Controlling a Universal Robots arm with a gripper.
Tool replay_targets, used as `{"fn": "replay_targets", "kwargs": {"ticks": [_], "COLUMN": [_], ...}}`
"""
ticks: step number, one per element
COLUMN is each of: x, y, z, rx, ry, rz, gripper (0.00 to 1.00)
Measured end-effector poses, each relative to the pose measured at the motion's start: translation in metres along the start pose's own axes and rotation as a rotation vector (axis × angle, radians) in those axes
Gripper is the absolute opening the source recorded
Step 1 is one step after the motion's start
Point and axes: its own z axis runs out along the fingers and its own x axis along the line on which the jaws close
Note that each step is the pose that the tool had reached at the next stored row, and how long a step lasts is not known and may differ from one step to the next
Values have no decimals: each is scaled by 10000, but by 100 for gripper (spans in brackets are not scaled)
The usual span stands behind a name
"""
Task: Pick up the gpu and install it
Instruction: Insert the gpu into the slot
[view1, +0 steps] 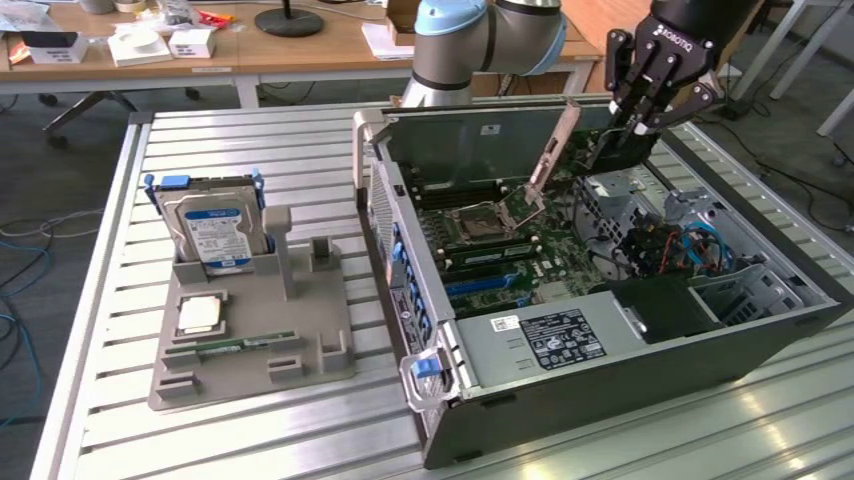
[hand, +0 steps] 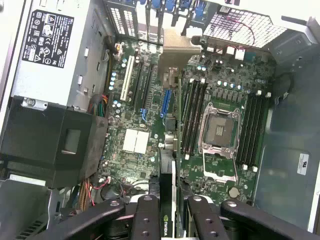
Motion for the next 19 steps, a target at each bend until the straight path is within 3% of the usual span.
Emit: {"fn": "replay_targets", "kwargs": {"ticks": [1,14,16,19], "x": [-22,-22,-23,-26], "y": [122,123,131,144], "z": [12,12,13,15], "rx": [2,3,41,160], "ry": [-14,-14,-12,-1], "rz": [-2,-2,-1,-6], "gripper": [26,26,26,26]}}
